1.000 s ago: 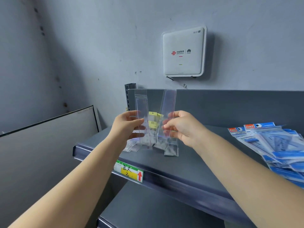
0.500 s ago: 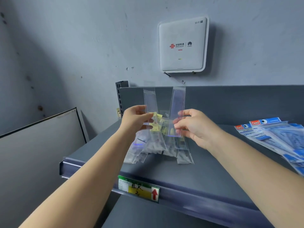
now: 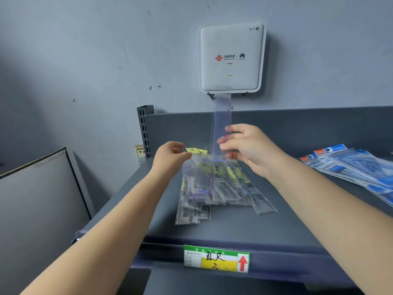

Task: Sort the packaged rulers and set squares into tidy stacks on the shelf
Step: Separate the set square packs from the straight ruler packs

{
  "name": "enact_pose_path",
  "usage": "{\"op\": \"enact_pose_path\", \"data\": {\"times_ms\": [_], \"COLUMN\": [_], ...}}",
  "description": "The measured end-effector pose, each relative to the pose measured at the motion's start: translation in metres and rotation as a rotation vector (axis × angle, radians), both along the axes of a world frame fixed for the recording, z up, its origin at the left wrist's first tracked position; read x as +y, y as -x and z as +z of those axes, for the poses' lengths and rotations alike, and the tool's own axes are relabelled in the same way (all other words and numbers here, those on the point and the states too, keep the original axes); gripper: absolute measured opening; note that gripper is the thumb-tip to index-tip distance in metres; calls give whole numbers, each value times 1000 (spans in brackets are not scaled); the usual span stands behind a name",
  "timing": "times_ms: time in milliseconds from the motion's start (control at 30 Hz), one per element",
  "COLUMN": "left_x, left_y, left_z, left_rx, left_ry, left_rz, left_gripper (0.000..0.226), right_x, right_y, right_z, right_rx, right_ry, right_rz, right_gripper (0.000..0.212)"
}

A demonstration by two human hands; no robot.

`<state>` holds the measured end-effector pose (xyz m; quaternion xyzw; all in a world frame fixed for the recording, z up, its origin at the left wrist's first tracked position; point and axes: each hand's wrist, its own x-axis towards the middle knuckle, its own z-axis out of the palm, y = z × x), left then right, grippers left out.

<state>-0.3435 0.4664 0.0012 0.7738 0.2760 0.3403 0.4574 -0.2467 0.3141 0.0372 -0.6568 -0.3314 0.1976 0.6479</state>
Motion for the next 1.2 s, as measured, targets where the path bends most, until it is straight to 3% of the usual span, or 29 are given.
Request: {"op": "enact_pose_path", "data": {"times_ms": [100, 167, 333, 533, 900, 1200], "left_x": [2, -1, -23, -91, -264, -387], "left_y": [4, 4, -6, -44, -134, -195], "left_z": [2, 4, 11, 18, 11, 0], "left_rx": [26, 57, 223, 393, 403, 364], "left_ry": [-91, -176, -435, -859, -1053, -1006], "left_rz": [2, 5, -31, -40, -162, -320], "left_gripper": [28, 27, 32, 34, 35, 36], "right_x": [8, 6, -21, -87, -269, -404], "right_y": [-1, -5, -10, -30, -88, -133], "right_z": [-8, -14, -16, -13, -18, -27], "right_rx": [-291, -527, -880, -1136, -1179, -1052], "right_ry": [413, 578, 632, 748, 935, 950], "right_rz": [-70, -143, -258, -412, -537, -620], "right_gripper": [66, 64, 34, 28, 33, 31]}}
